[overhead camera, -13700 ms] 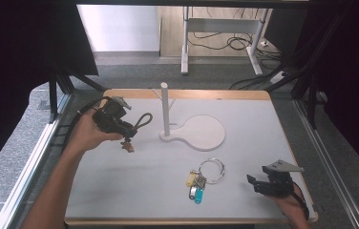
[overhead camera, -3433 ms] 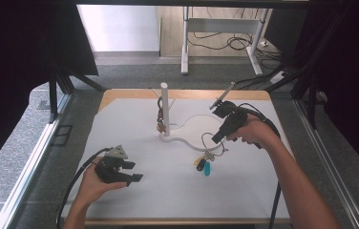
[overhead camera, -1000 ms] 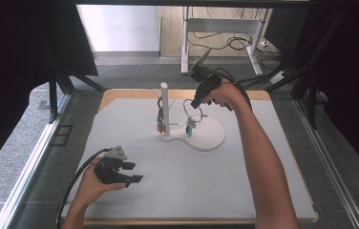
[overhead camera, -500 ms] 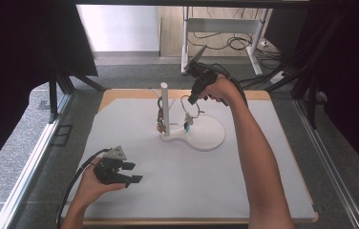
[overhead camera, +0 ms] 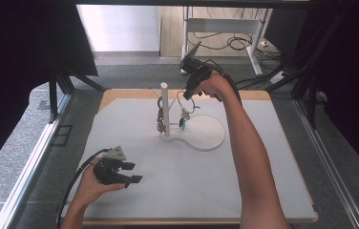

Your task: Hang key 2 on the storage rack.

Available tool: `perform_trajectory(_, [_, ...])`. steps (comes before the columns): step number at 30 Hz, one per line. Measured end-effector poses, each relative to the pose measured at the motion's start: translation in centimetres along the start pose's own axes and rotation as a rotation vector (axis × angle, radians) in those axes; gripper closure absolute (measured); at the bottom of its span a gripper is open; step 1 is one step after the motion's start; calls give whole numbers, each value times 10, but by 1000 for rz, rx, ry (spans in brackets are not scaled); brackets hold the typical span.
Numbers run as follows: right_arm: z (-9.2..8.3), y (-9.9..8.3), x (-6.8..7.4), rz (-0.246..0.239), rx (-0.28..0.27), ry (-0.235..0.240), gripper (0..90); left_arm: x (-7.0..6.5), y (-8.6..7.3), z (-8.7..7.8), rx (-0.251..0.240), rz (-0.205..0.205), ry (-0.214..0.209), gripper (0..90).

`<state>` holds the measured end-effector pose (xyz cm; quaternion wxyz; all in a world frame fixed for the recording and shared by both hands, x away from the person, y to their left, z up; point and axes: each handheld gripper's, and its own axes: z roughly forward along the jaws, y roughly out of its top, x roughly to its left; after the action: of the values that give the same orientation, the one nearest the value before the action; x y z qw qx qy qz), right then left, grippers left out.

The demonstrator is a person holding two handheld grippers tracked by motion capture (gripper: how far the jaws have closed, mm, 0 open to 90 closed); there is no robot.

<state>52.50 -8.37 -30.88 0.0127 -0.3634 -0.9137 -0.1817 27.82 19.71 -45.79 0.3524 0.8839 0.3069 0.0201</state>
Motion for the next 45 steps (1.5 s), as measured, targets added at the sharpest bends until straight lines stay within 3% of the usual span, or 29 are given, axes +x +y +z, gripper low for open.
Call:
perform_trajectory(17, [8, 14, 0, 16, -30, -1, 871, 0, 0, 1, 1, 5, -2, 404])
perform_trajectory(24, [11, 14, 12, -20, -21, 6, 871, 0, 0, 1, 6, 4, -2, 404])
perform_trajectory(30, [20, 11, 18, -31, -18, 26, 871, -1, 0, 1, -2, -3, 3, 404])
perform_trajectory(45, [40, -4, 23, 0, -20, 72, 867, -3, 0, 4, 8, 1, 6, 404])
